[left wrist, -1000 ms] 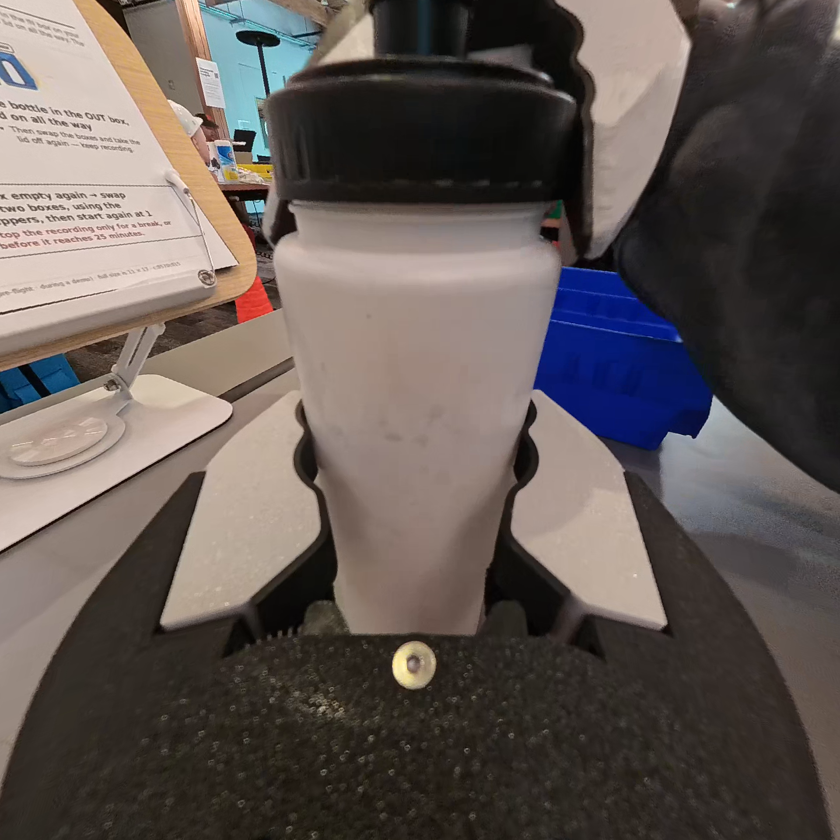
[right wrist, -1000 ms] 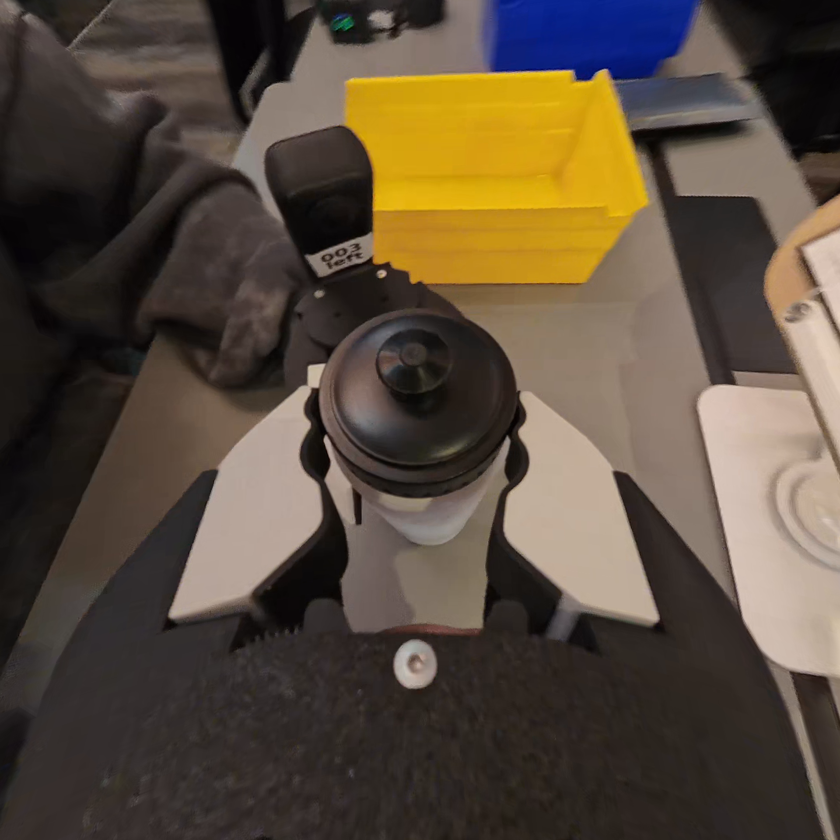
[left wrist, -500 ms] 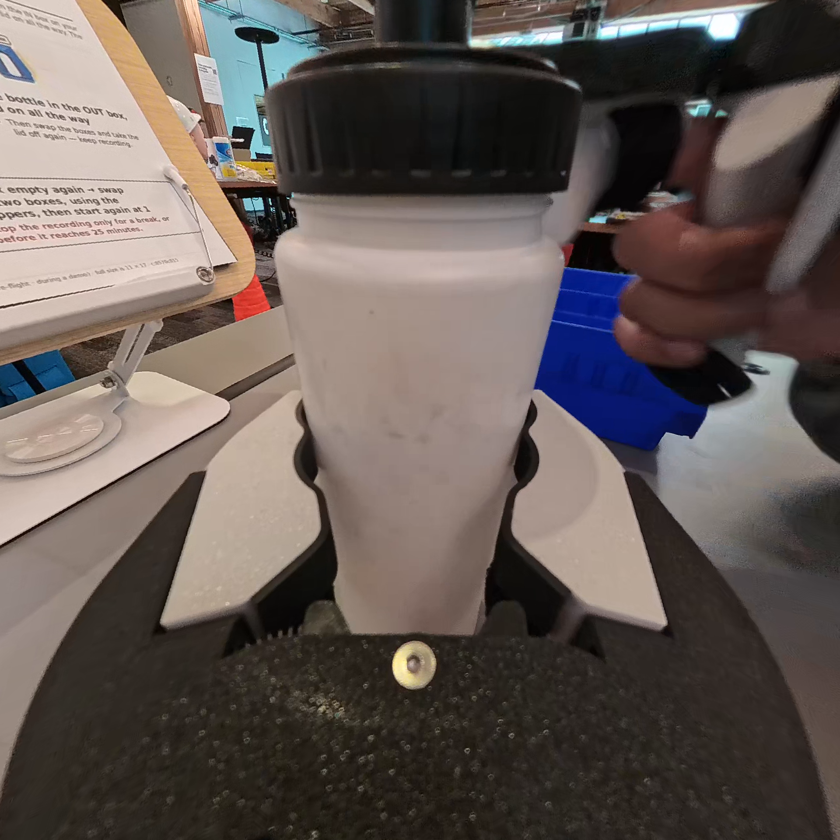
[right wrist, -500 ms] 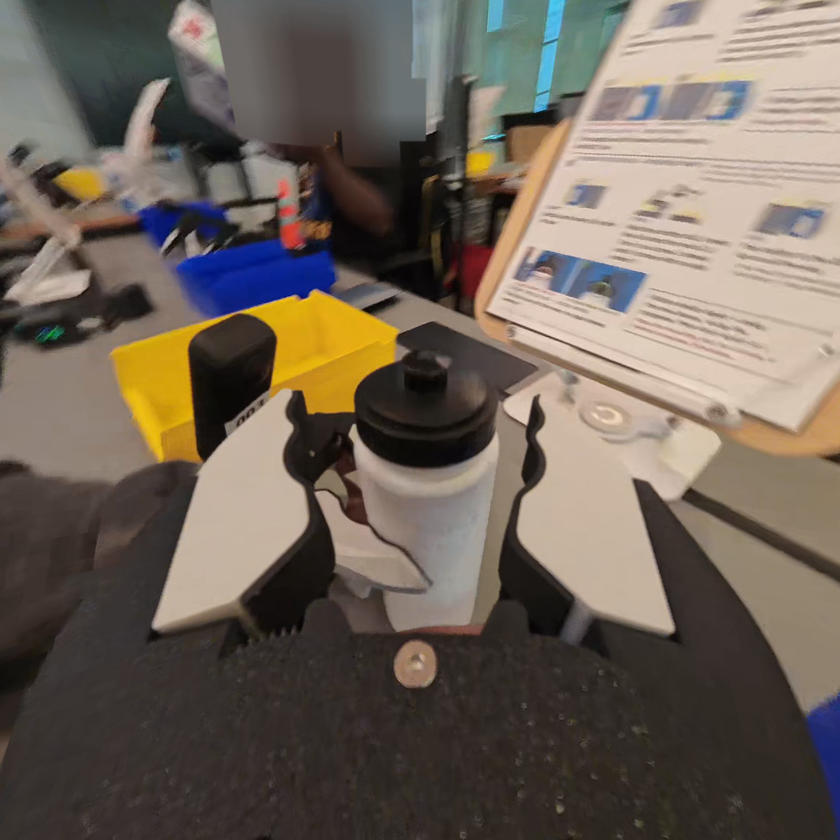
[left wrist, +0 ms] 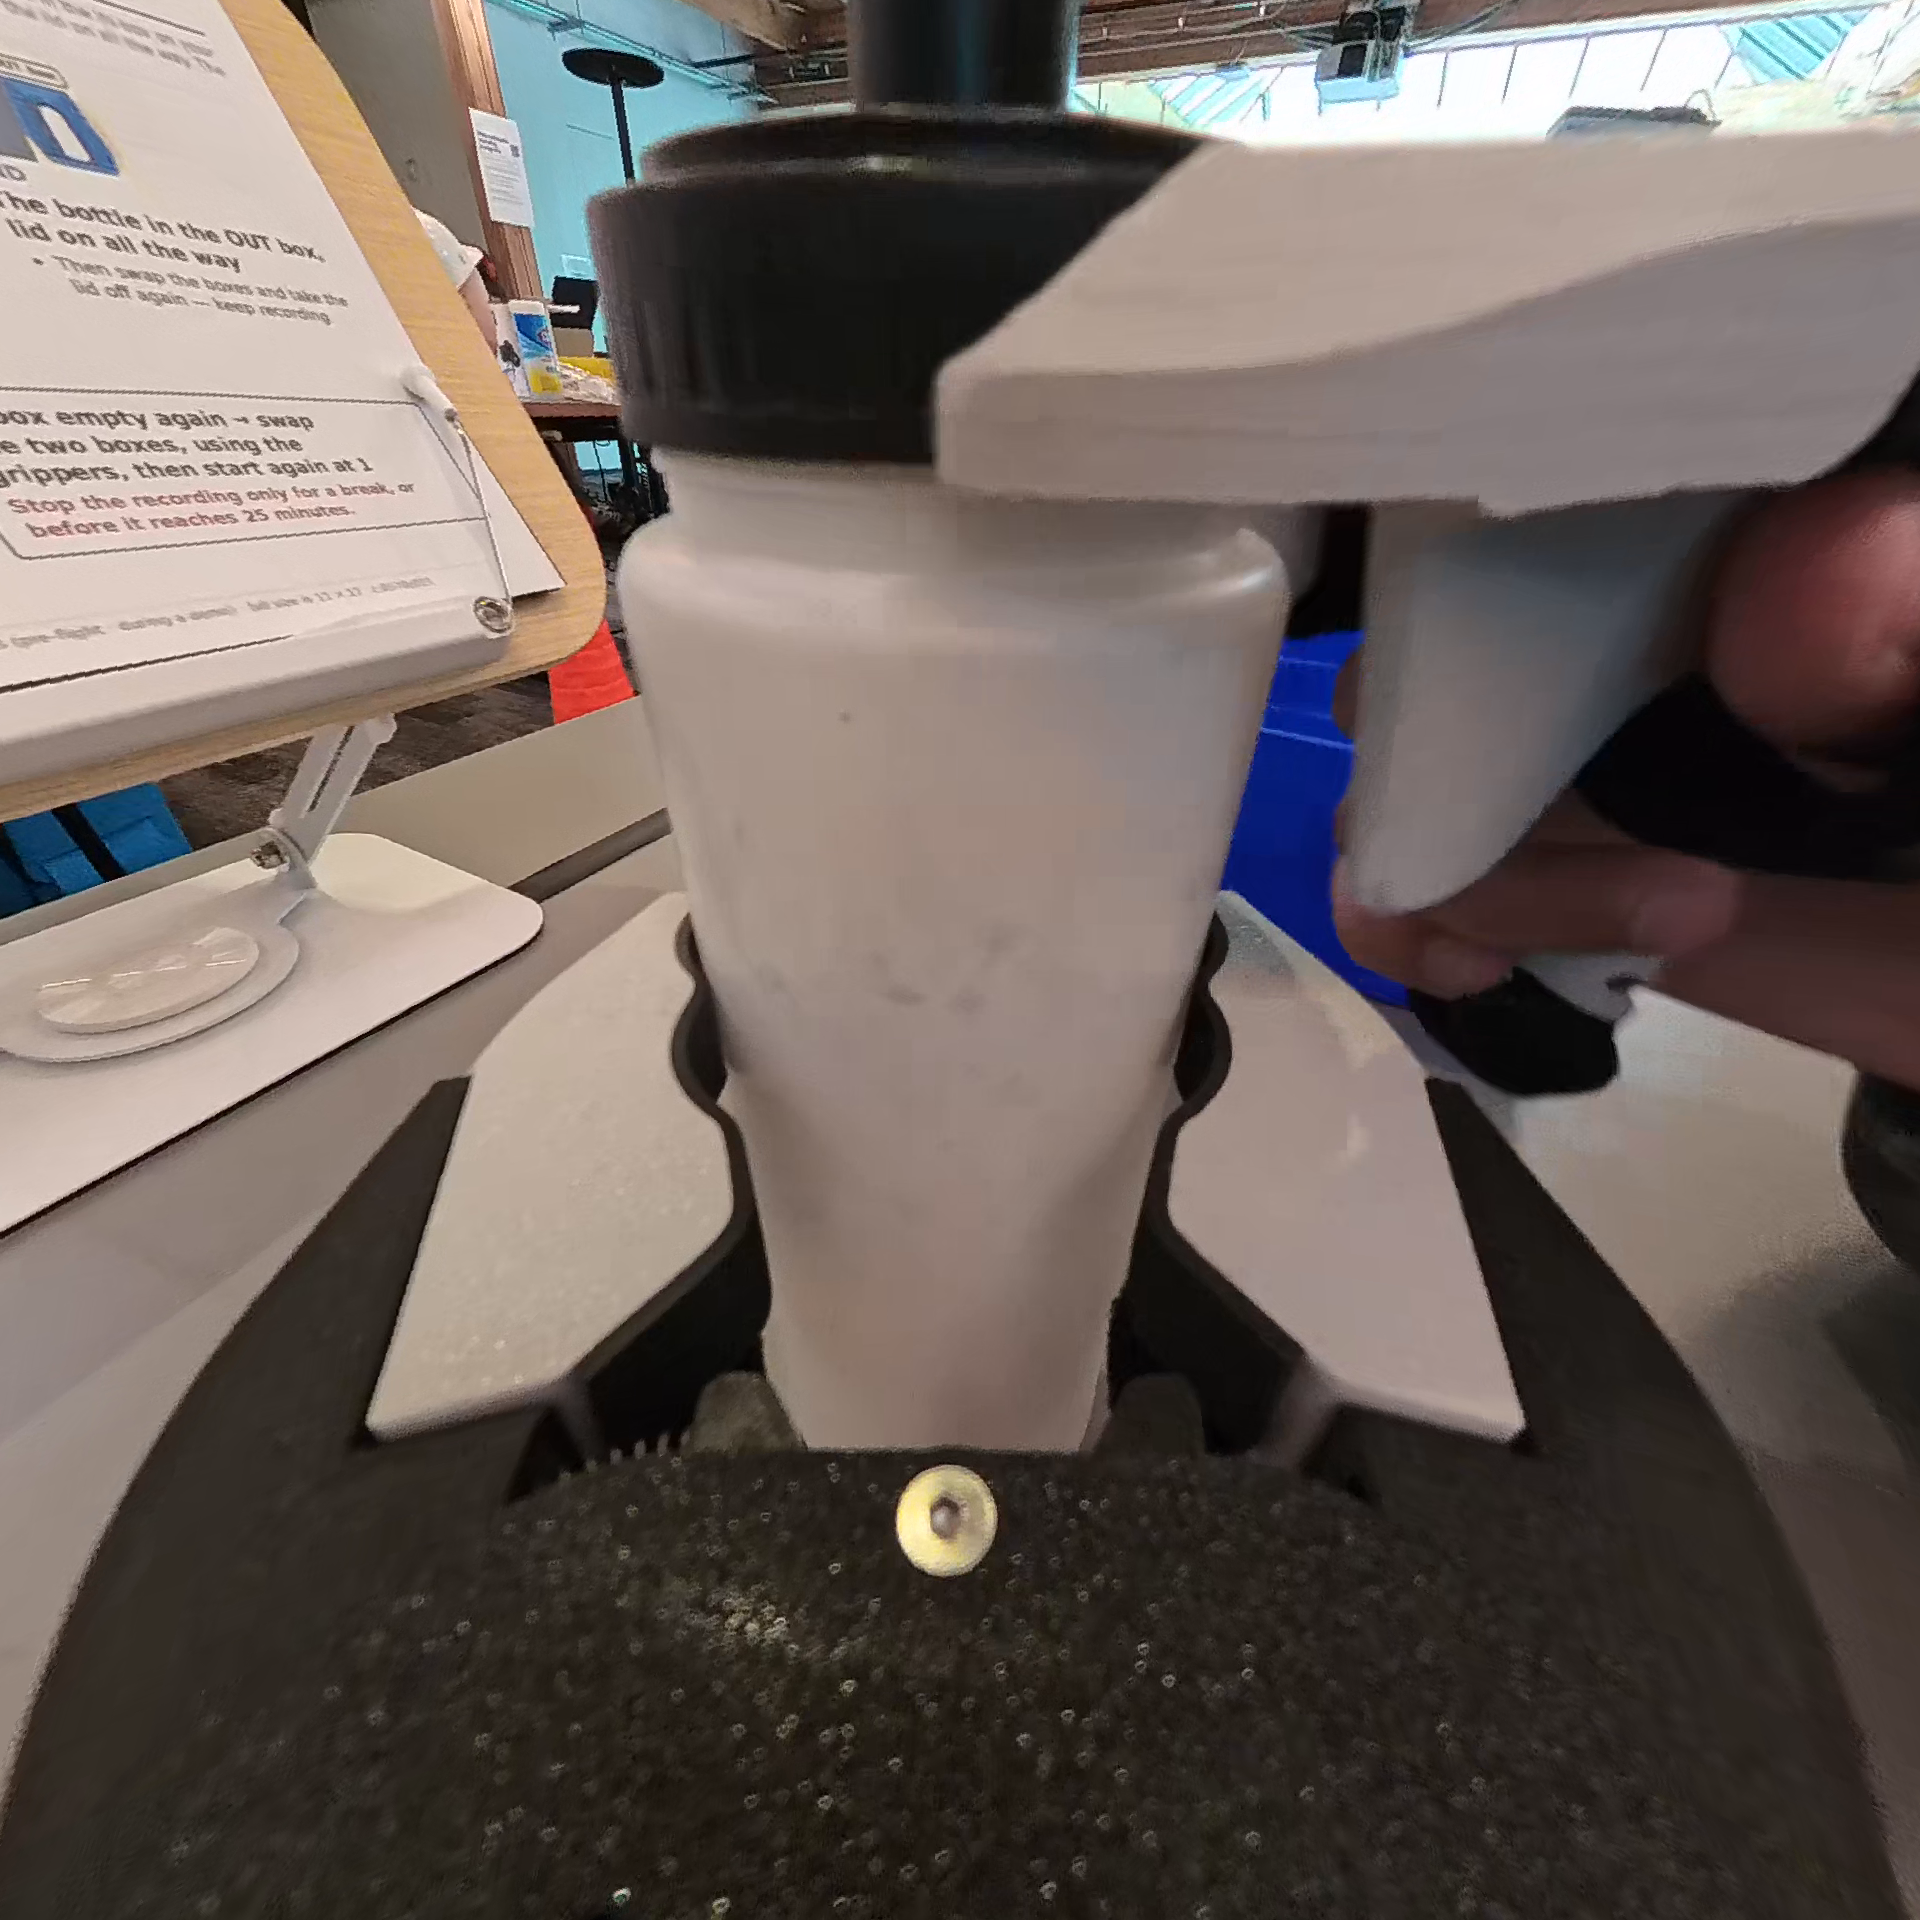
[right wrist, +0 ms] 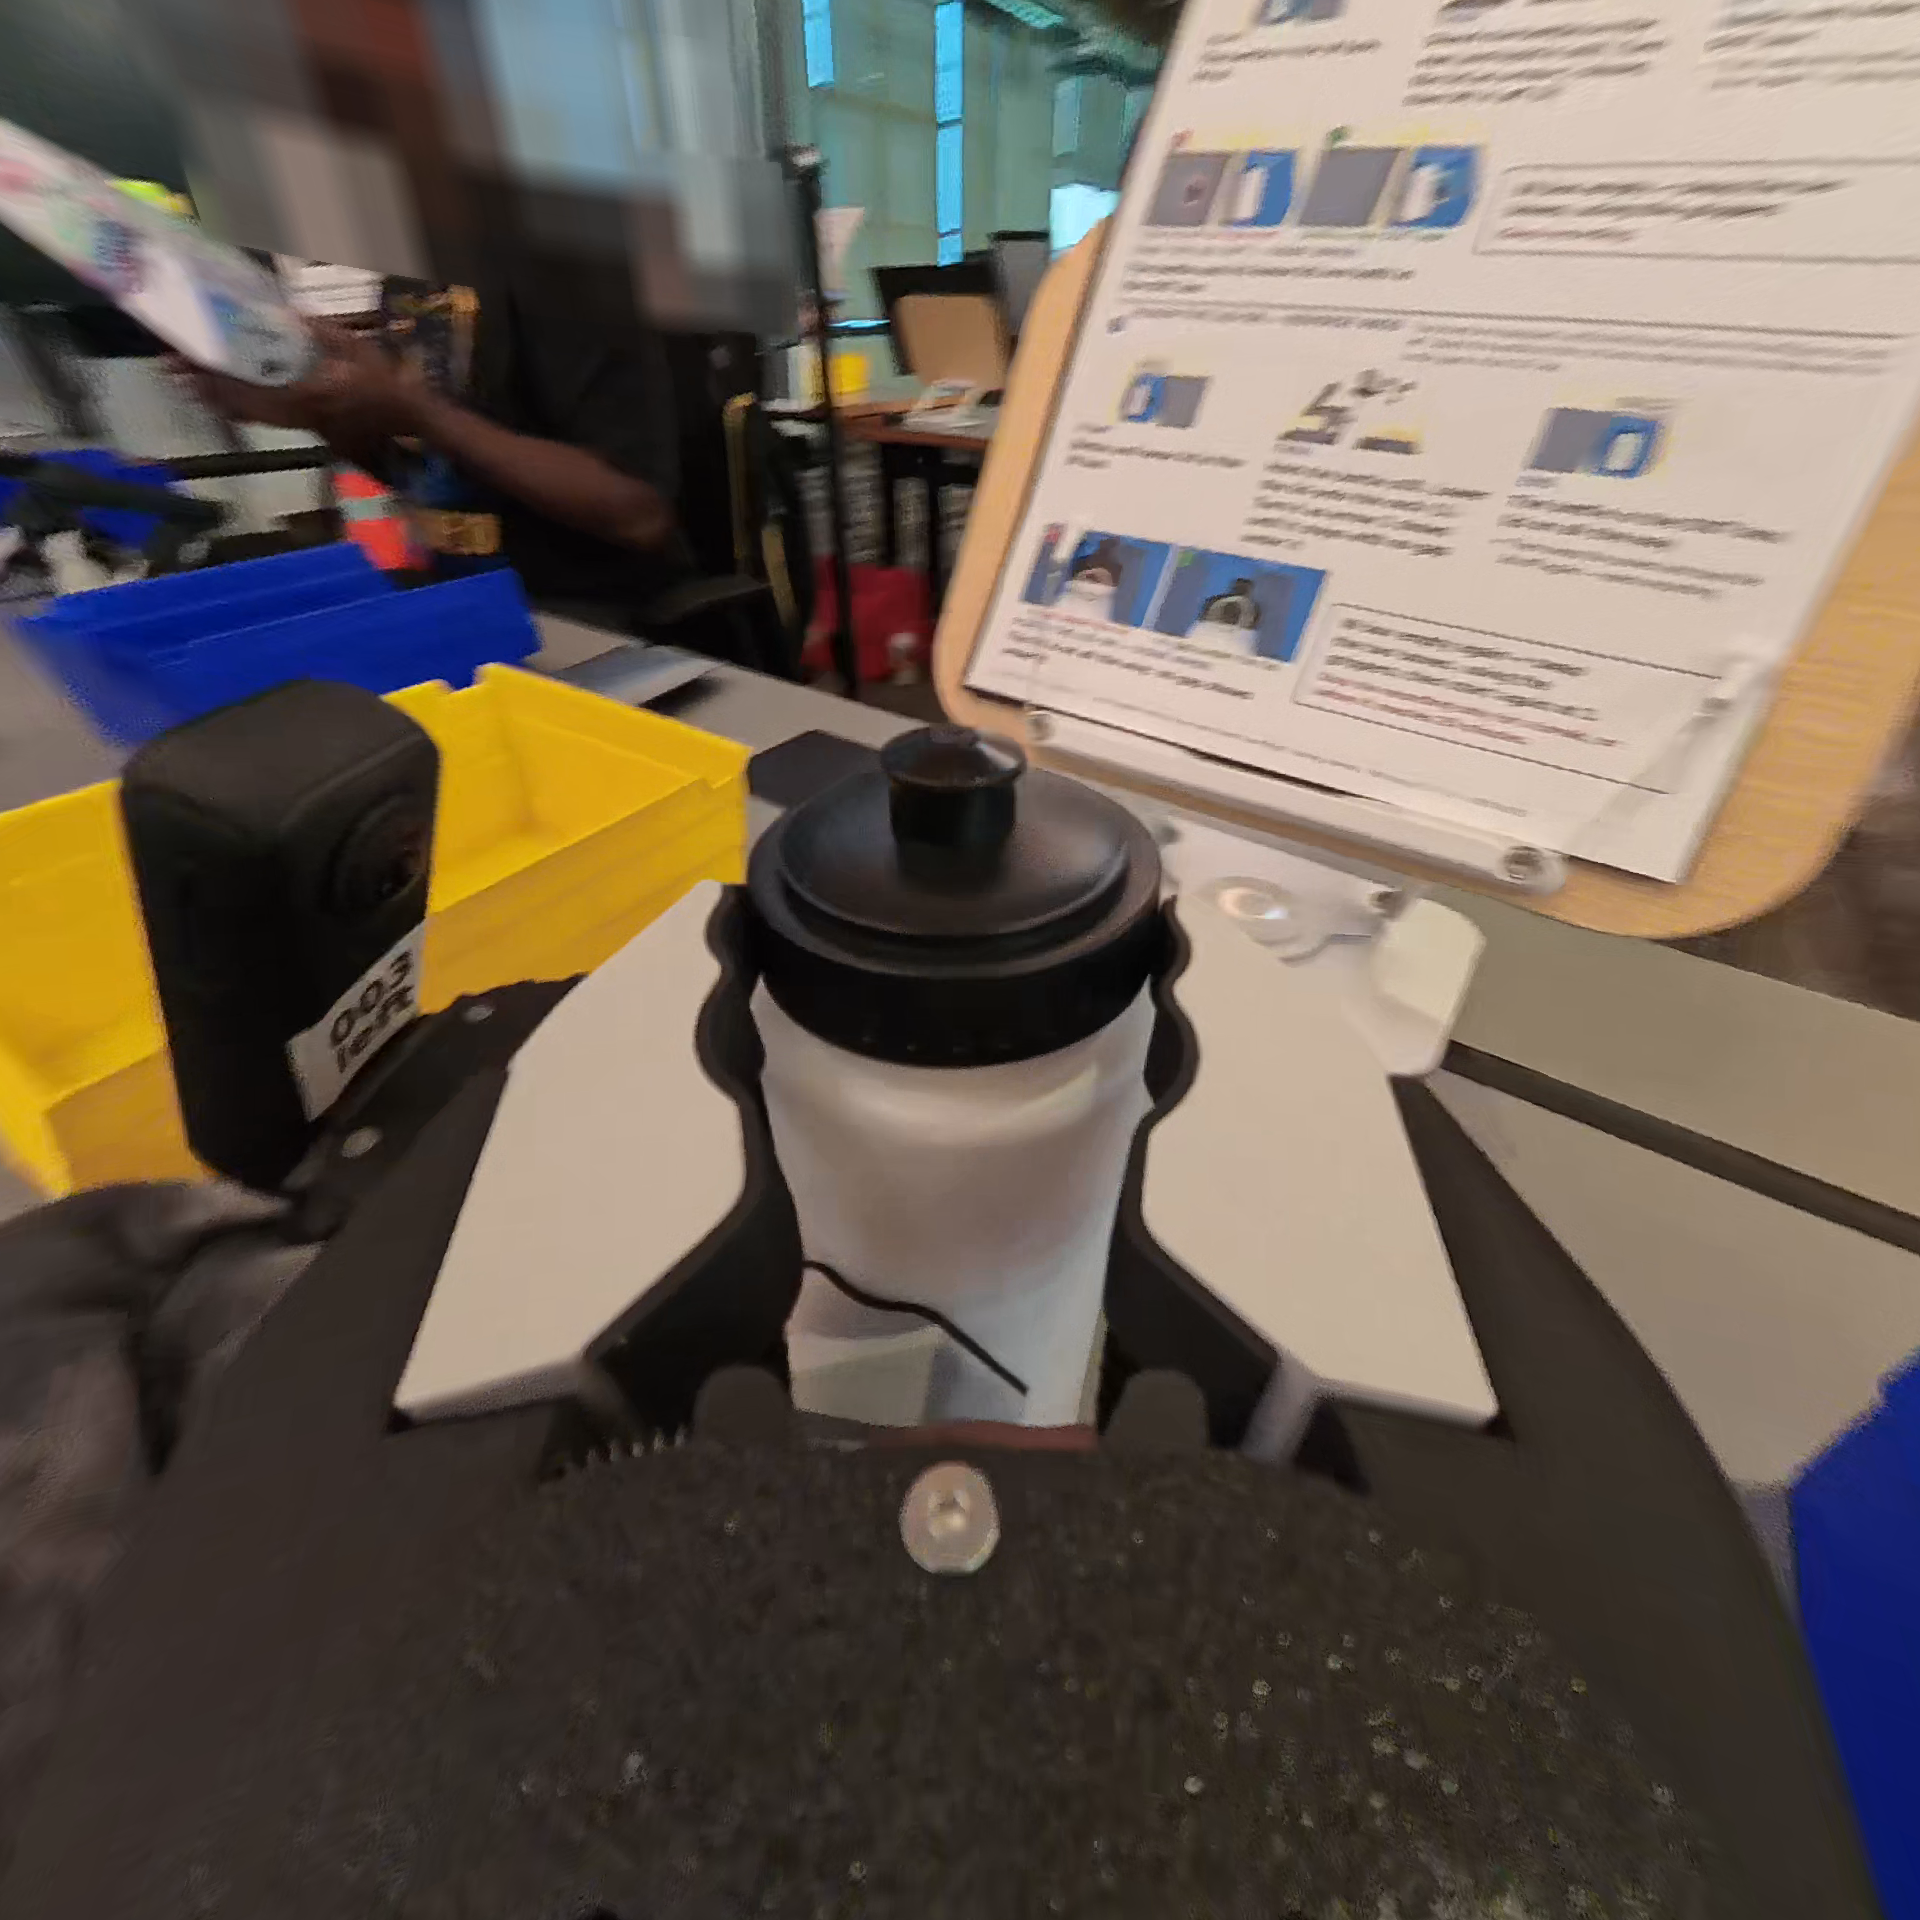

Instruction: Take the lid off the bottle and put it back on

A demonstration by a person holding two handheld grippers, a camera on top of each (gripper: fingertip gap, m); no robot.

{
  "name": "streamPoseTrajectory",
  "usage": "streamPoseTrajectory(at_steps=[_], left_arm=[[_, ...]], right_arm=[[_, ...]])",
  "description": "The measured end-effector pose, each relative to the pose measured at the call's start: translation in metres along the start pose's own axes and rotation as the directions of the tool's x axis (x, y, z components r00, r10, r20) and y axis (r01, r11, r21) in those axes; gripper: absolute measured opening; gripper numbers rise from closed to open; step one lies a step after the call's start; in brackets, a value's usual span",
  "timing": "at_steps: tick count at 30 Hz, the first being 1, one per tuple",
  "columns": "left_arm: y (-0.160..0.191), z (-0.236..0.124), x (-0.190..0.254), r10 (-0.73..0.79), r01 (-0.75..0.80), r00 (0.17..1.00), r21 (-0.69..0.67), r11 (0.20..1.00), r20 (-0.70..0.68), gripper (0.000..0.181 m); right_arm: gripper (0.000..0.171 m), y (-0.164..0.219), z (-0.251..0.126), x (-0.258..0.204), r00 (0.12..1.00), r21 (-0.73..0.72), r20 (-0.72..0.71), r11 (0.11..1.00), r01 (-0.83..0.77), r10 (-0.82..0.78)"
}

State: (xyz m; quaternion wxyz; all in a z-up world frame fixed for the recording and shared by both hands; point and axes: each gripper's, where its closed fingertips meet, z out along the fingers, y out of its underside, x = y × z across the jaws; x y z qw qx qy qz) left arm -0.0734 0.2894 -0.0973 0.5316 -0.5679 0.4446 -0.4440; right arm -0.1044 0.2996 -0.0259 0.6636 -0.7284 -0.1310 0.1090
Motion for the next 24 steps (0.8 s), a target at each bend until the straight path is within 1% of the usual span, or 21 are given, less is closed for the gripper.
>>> streamPoseTrajectory(at_steps=[2, 4, 6, 8, 11, 12, 13, 15, 17, 20, 22, 24], left_arm=[[0.0, 0.0, 0.001, 0.008, -0.008, 1.0, -0.001, 1.0, -0.006, 0.086], [0.001, 0.001, 0.005, 0.026, -0.026, 1.0, -0.003, 1.0, -0.016, 0.086], [0.001, 0.002, 0.008, 0.02, -0.02, 0.999, -0.002, 1.0, -0.033, 0.086], [0.001, 0.003, 0.008, 0.021, -0.021, 0.999, -0.003, 1.0, -0.039, 0.086], [0.001, 0.002, 0.008, 0.02, -0.021, 0.999, -0.002, 1.0, -0.041, 0.087], [0.001, 0.002, 0.008, 0.019, -0.02, 0.999, -0.002, 1.0, -0.042, 0.087], [0.001, 0.002, 0.008, 0.019, -0.019, 0.999, -0.002, 1.0, -0.043, 0.086], [0.001, 0.002, 0.008, 0.017, -0.017, 0.999, -0.002, 1.0, -0.044, 0.087], [0.001, 0.003, 0.008, 0.015, -0.015, 0.999, 0.0, 1.0, -0.045, 0.087], [0.002, 0.002, 0.008, 0.011, -0.011, 0.999, -0.003, 1.0, -0.046, 0.087], [0.002, 0.001, 0.008, 0.009, -0.01, 0.999, -0.007, 1.0, -0.045, 0.087], [0.002, 0.001, 0.008, 0.009, -0.01, 0.999, -0.008, 1.0, -0.043, 0.087]], right_arm=[[0.073, 0.0, -0.001, -0.002, 0.985, -0.027, 0.171, 0.999, 0.017, -0.012], [0.072, 0.0, -0.006, -0.004, 0.928, -0.026, 0.36, 0.993, 0.112, -0.095], [0.072, -0.004, -0.012, -0.007, 0.846, -0.034, 0.519, 0.986, 0.16, -0.119], [0.073, -0.018, -0.02, -0.013, 0.735, -0.042, 0.672, 0.987, 0.156, -0.088], [0.073, -0.037, -0.023, -0.013, 0.612, -0.062, 0.787, 0.978, 0.199, -0.075], [0.073, -0.044, -0.022, -0.011, 0.599, -0.066, 0.797, 0.975, 0.21, -0.075], [0.073, -0.05, -0.02, -0.009, 0.605, -0.071, 0.792, 0.971, 0.229, -0.085], [0.072, -0.056, -0.023, -0.005, 0.635, -0.063, 0.758, 0.952, 0.299, -0.149], [0.072, -0.064, -0.039, -0.008, 0.663, -0.019, 0.715, 0.942, 0.335, -0.221], [0.073, -0.064, -0.078, -0.017, 0.716, 0.025, 0.63, 0.93, 0.367, -0.3], [0.073, -0.052, -0.11, -0.026, 0.749, 0.038, 0.572, 0.923, 0.383, -0.334], [0.073, -0.034, -0.143, -0.038, 0.782, 0.063, 0.524, 0.931, 0.36, -0.338]])
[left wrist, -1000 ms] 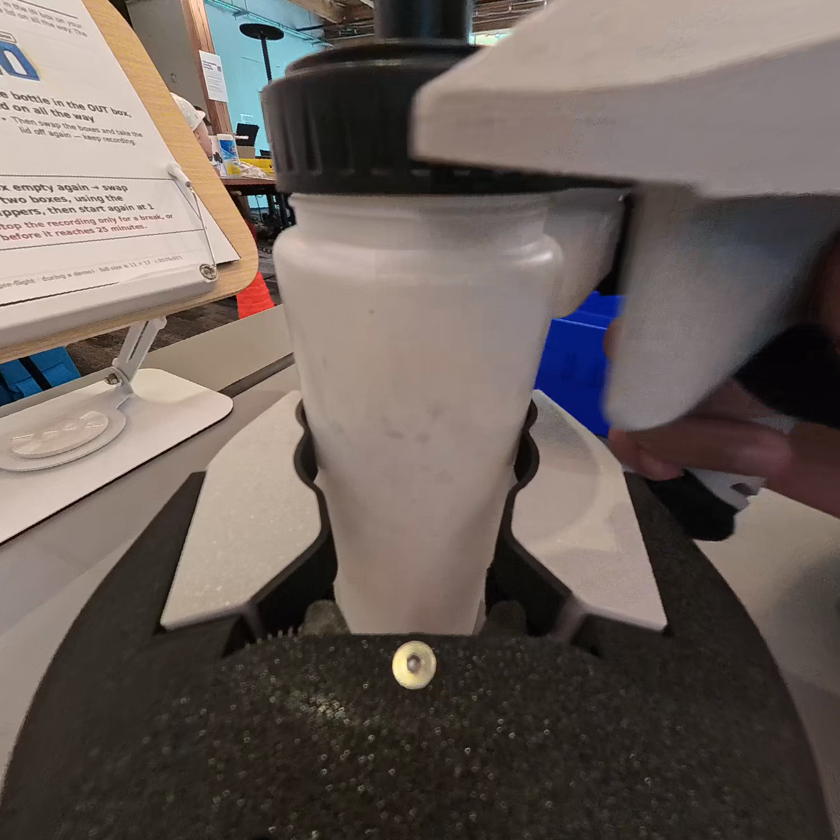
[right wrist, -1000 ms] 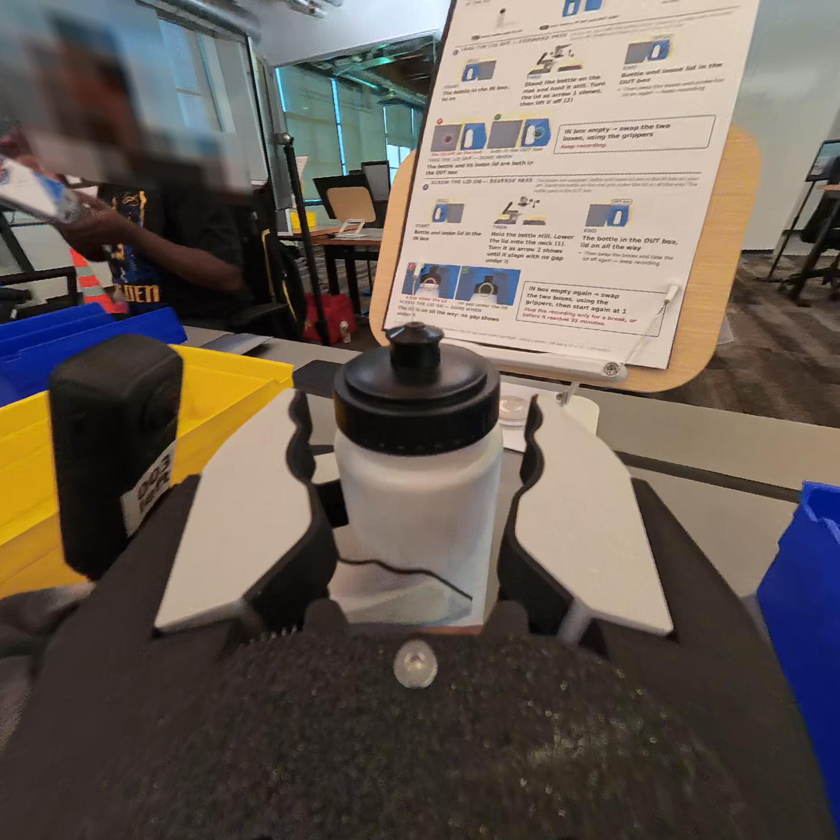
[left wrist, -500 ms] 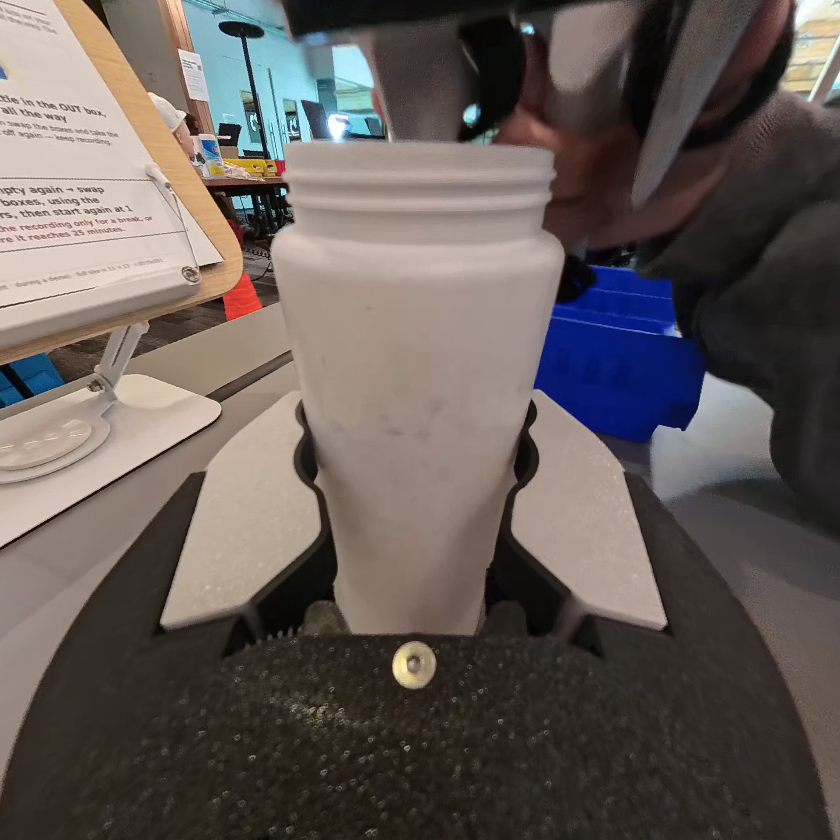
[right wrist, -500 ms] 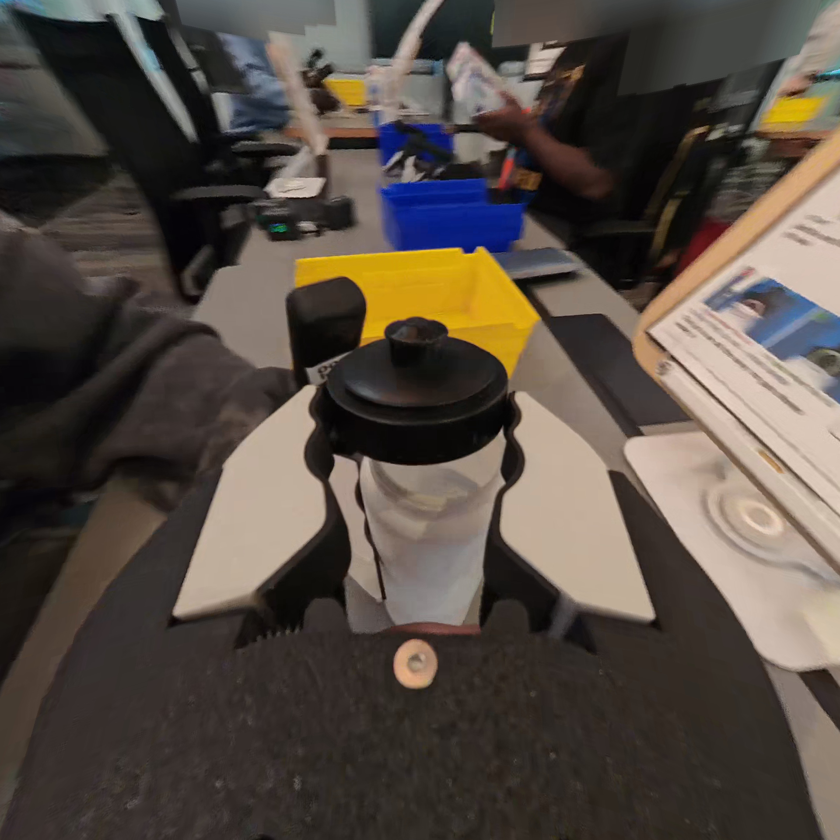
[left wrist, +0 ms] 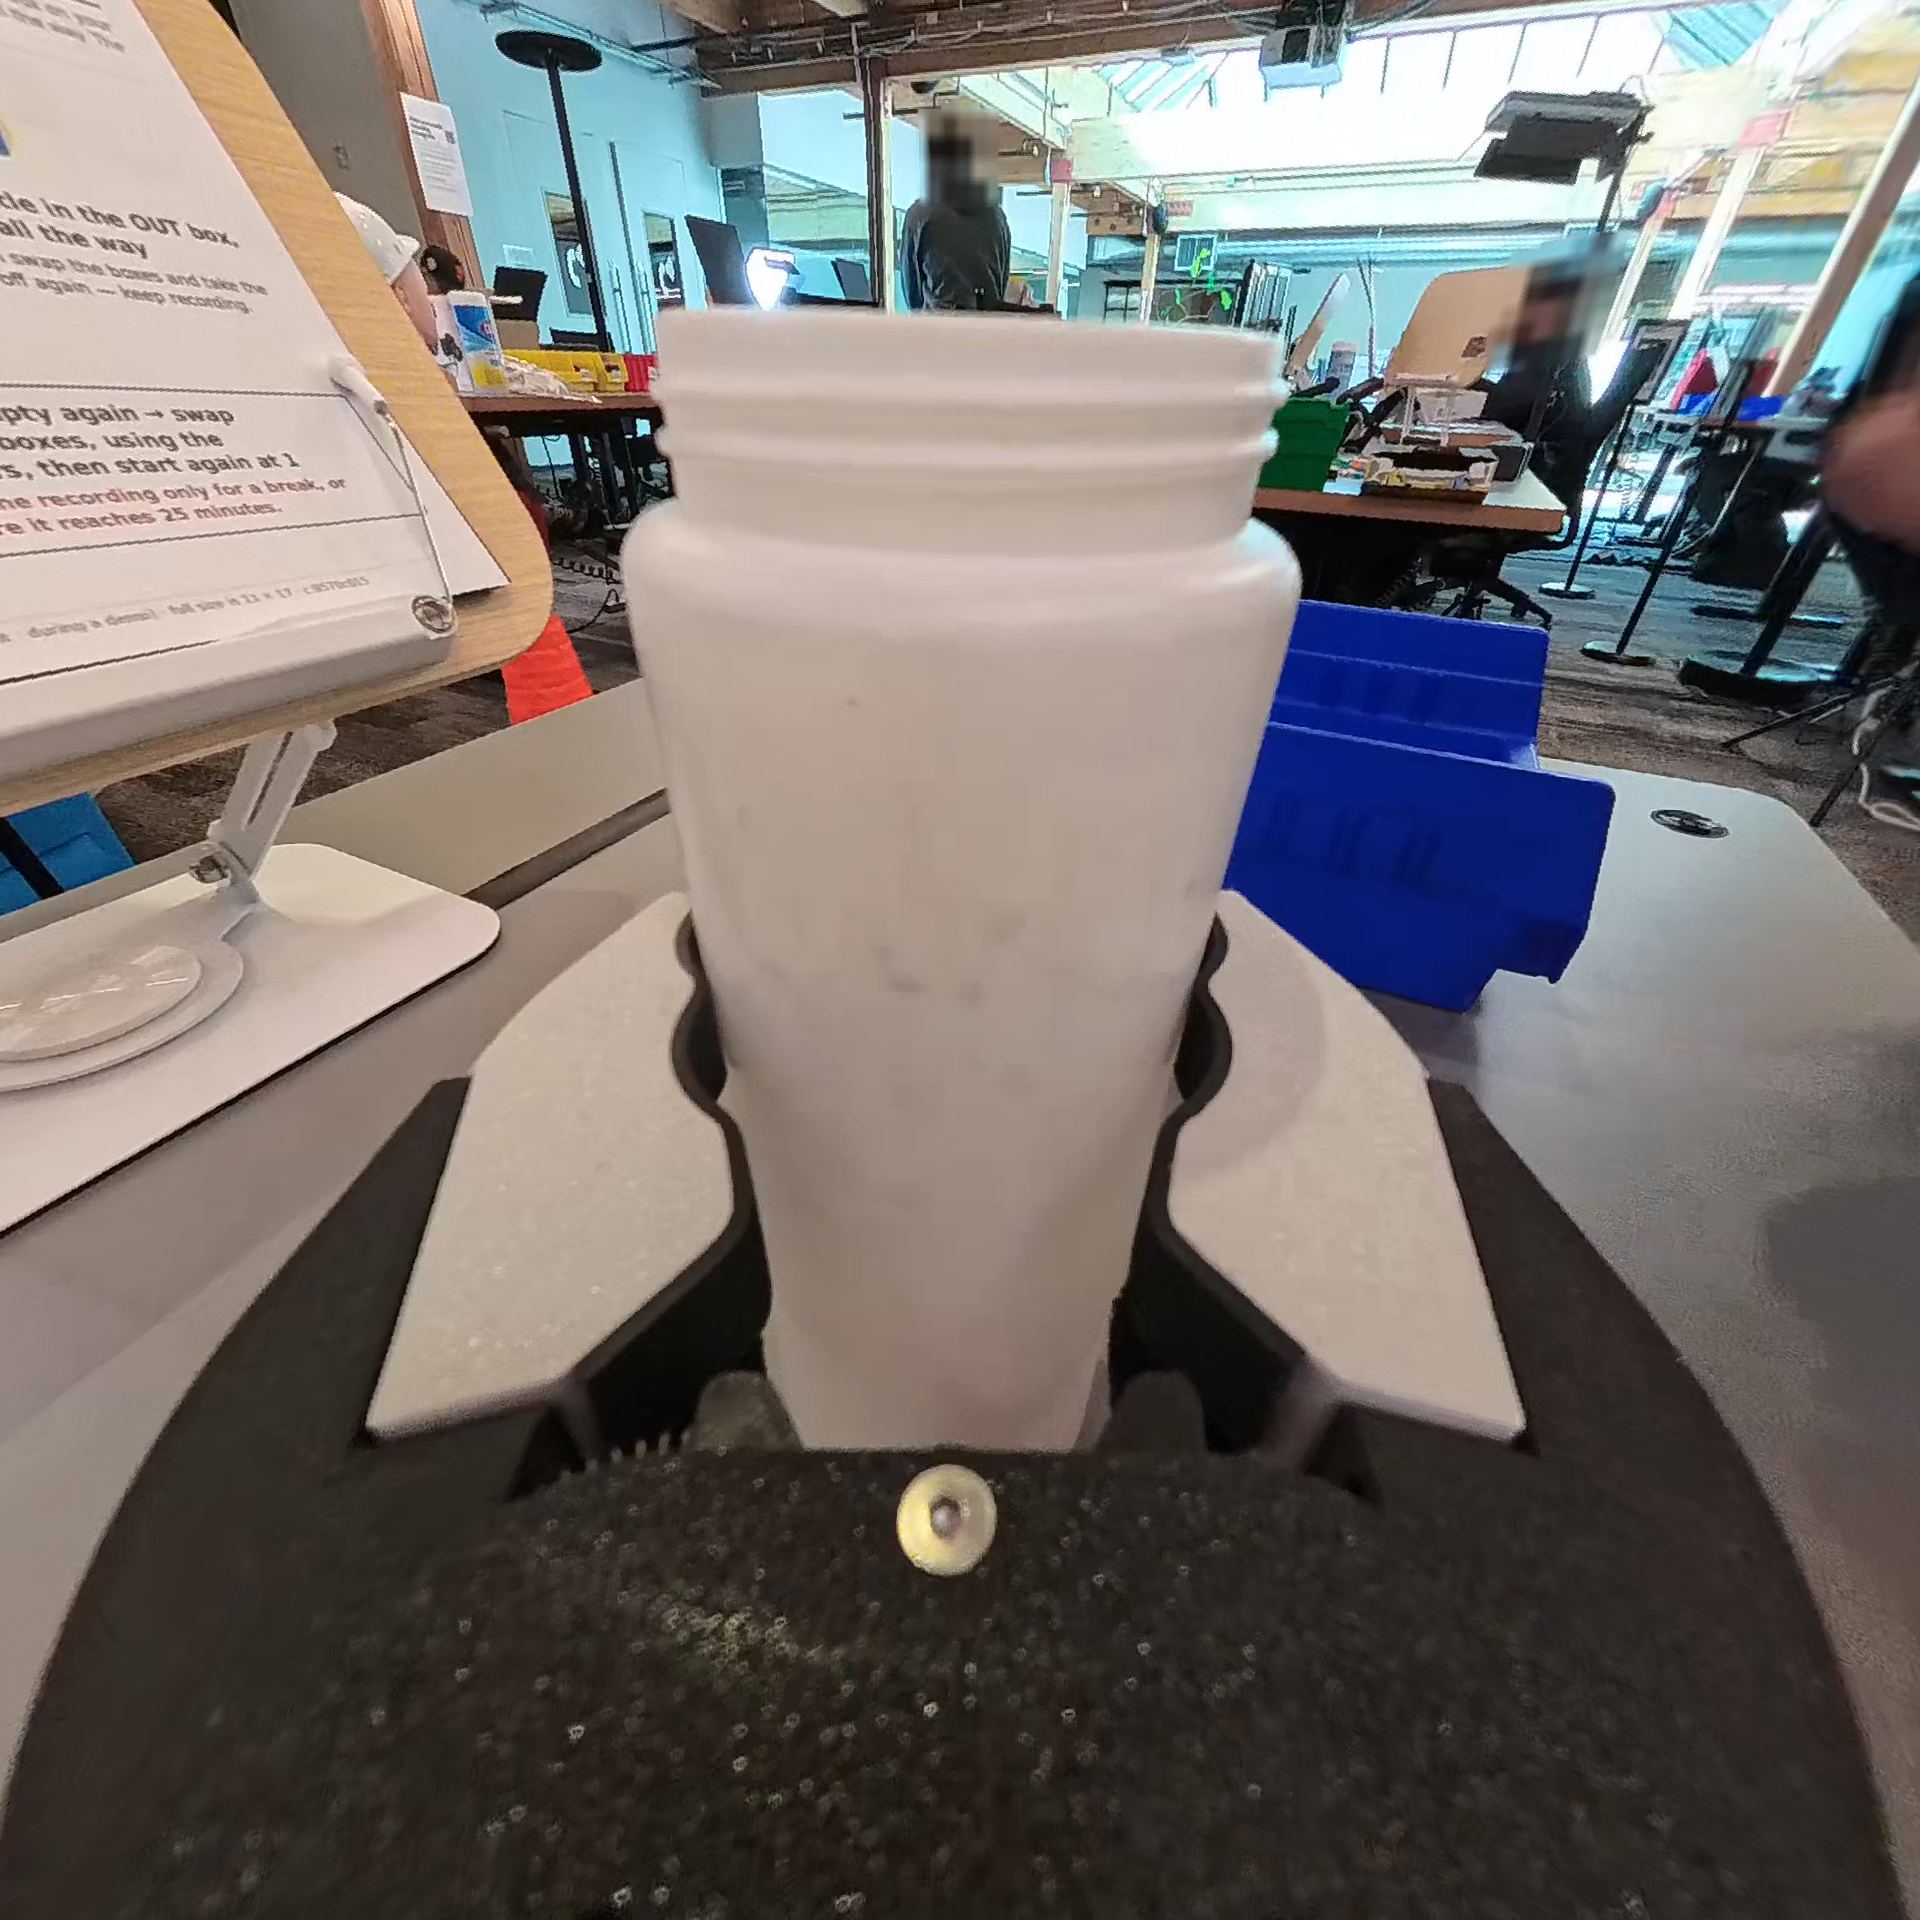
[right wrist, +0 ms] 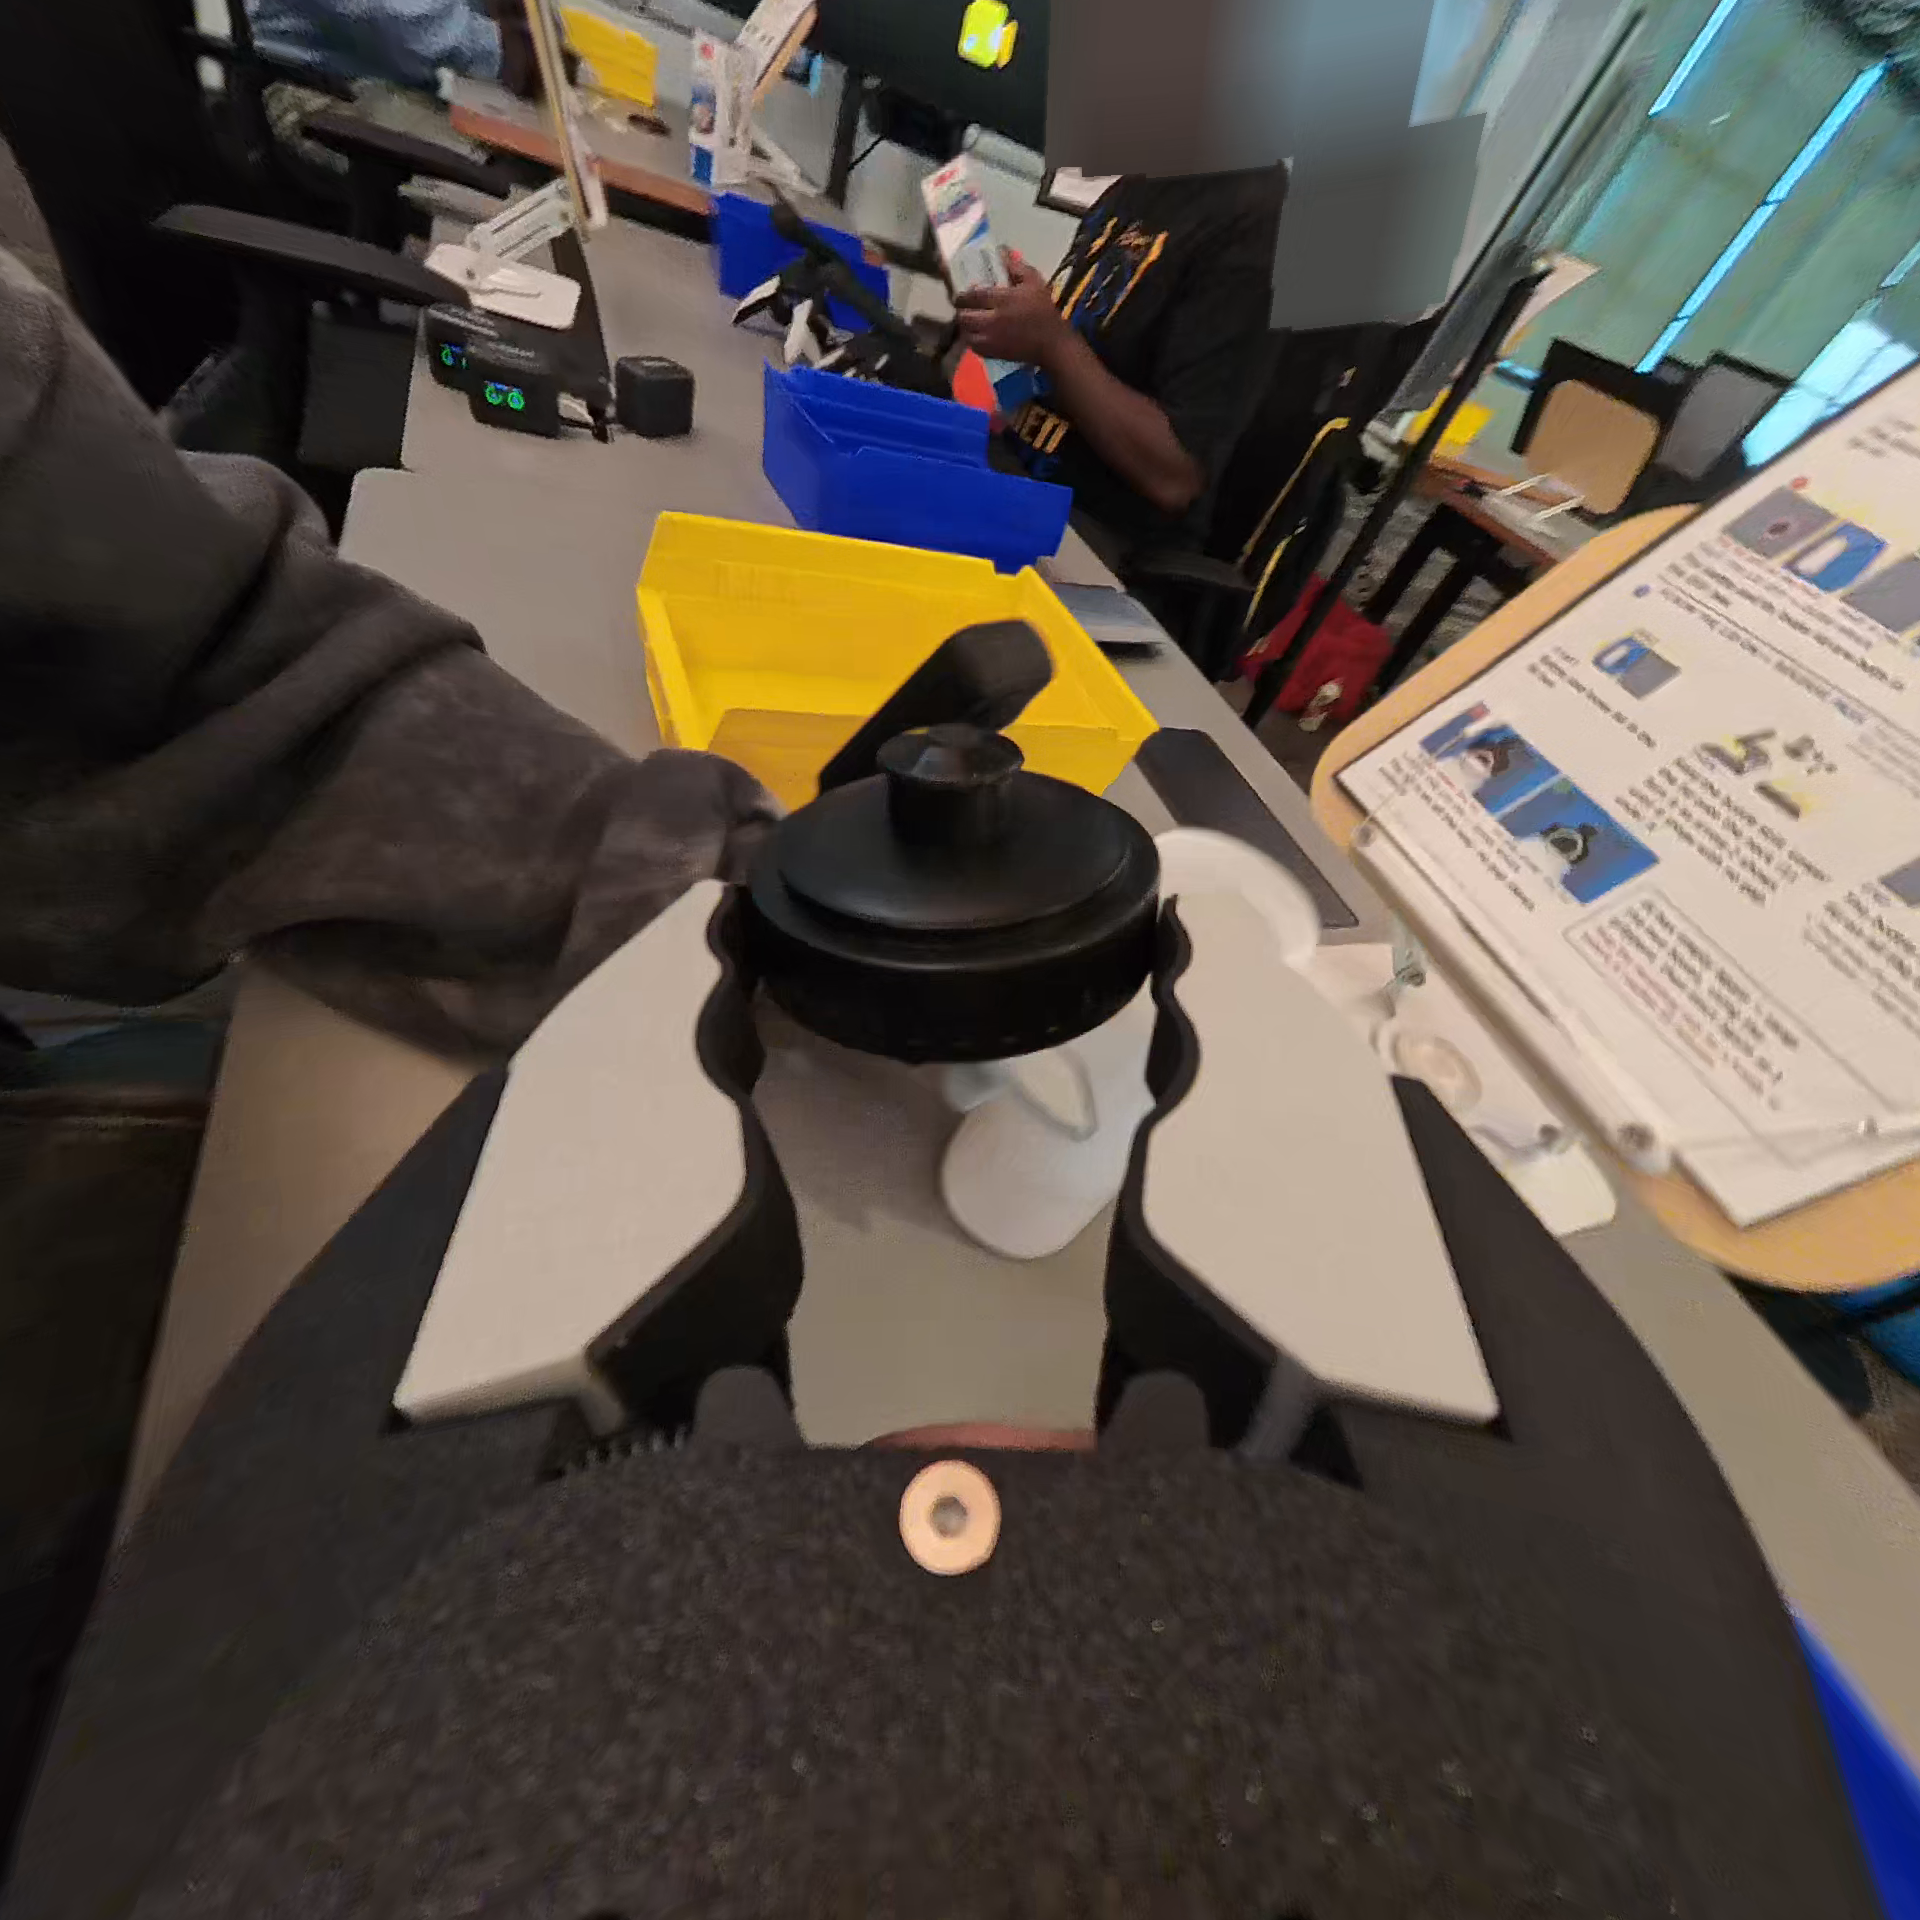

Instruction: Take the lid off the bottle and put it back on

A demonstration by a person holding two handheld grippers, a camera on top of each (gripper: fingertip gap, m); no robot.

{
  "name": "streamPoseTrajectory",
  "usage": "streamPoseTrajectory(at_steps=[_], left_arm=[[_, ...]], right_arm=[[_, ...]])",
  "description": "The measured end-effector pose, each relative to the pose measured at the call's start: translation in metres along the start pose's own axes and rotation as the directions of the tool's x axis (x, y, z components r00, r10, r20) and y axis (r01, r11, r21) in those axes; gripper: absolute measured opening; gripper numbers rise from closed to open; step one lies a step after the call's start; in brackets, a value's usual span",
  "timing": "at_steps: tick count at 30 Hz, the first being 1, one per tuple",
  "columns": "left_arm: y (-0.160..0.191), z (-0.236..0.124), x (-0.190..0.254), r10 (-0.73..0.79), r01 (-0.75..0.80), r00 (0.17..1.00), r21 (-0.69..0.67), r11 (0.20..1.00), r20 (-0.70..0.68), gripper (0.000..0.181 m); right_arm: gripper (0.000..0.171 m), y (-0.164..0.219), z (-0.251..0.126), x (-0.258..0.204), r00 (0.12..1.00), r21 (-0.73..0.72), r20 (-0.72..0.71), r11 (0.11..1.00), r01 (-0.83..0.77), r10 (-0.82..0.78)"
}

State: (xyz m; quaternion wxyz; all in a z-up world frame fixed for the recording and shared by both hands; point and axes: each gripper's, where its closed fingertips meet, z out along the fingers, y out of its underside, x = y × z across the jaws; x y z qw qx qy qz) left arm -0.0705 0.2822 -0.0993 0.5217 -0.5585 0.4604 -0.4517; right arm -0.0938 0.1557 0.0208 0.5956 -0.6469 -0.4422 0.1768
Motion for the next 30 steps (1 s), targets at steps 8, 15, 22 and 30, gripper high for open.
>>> streamPoseTrajectory(at_steps=[8, 15, 22, 30], left_arm=[[0.0, 0.001, 0.0, -0.002, 0.002, 1.0, -0.003, 1.0, 0.0, 0.087], [0.001, 0.001, 0.0, -0.003, 0.003, 1.0, -0.005, 1.0, -0.004, 0.087], [0.002, 0.001, 0.0, -0.009, 0.009, 1.0, -0.008, 1.0, -0.008, 0.087], [0.003, 0.002, 0.0, -0.011, 0.011, 1.0, -0.011, 1.0, -0.008, 0.087]], right_arm=[[0.073, 0.066, -0.06, -0.072, 0.92, 0.195, -0.347, 0.974, -0.12, 0.183], [0.073, 0.1, -0.067, -0.066, 0.874, 0.168, -0.434, 0.973, -0.16, 0.219], [0.073, 0.11, -0.067, -0.057, 0.868, 0.178, -0.438, 0.969, -0.171, 0.233], [0.073, 0.096, -0.107, -0.004, 0.759, 0.223, -0.601, 0.964, -0.144, 0.252]])
